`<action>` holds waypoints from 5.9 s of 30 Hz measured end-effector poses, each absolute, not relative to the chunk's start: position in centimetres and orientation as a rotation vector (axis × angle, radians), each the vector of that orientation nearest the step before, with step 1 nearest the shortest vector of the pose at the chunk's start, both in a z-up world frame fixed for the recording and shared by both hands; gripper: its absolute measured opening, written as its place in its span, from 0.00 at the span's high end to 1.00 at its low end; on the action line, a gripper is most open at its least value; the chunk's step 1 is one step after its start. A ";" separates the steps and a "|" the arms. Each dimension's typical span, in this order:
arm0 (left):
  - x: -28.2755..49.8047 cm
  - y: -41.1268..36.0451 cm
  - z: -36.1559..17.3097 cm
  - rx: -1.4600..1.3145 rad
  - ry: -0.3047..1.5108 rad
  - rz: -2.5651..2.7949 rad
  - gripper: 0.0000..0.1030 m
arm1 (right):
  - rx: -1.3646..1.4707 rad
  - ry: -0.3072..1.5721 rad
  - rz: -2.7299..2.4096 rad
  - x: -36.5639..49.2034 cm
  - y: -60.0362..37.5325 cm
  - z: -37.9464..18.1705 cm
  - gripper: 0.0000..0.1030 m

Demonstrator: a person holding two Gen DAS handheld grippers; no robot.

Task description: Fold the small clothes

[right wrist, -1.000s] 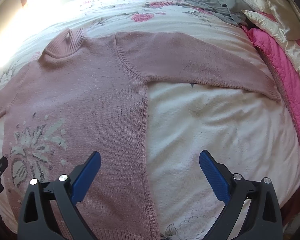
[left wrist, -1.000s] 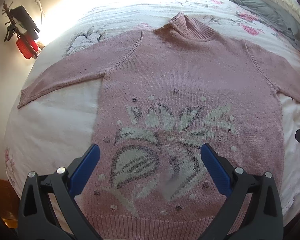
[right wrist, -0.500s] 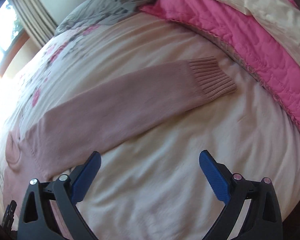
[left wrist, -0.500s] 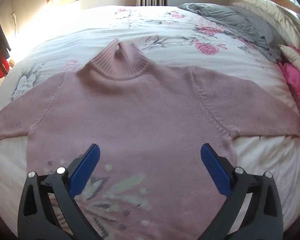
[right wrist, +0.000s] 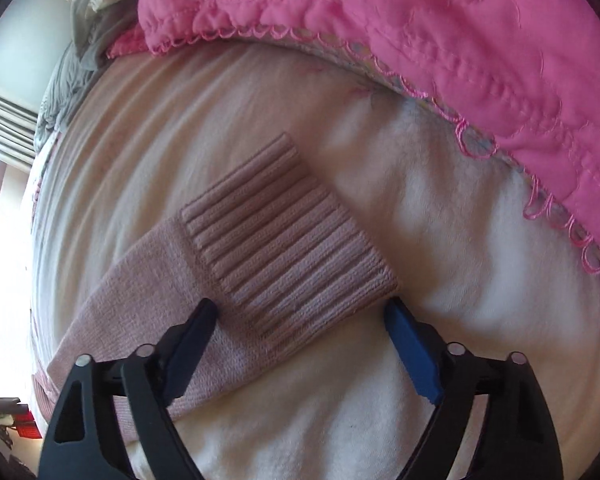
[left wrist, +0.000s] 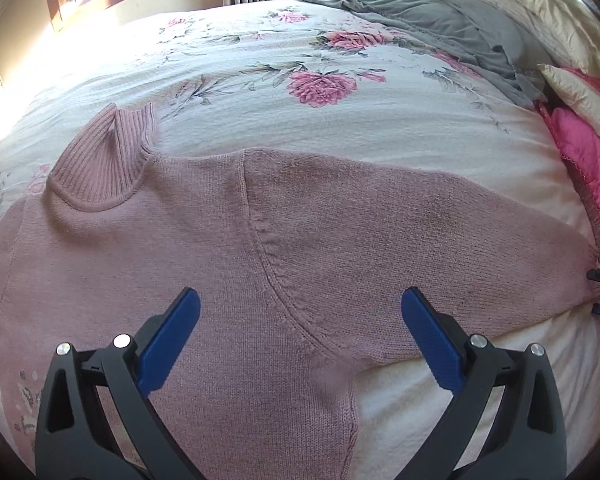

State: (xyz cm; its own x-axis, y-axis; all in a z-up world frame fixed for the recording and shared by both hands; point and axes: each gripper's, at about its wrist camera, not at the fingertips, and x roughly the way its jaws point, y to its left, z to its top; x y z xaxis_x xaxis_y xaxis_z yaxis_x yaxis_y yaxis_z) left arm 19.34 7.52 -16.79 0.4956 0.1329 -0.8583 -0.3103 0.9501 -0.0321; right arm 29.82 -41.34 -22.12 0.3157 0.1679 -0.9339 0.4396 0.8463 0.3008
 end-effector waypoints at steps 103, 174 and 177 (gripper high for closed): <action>7.1 37.5 -21.6 -0.526 1.045 0.426 0.69 | -0.025 1.313 0.517 19.9 4.4 -21.5 0.43; 2.0 42.1 -21.1 -0.756 0.806 0.268 0.82 | -0.094 1.312 0.567 13.7 12.3 -21.3 0.38; 0.8 41.6 -21.4 -0.752 0.820 0.243 0.78 | -0.097 1.309 0.567 13.6 12.6 -21.2 0.38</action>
State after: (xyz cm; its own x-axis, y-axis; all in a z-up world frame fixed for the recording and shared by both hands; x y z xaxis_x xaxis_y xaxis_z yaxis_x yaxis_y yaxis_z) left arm 0.83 41.58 -21.36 0.6725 -0.0828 -0.7354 -0.4699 0.7200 -0.5107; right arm 13.58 12.63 -21.23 0.1444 0.3393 -0.9295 -0.4461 0.8608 0.2449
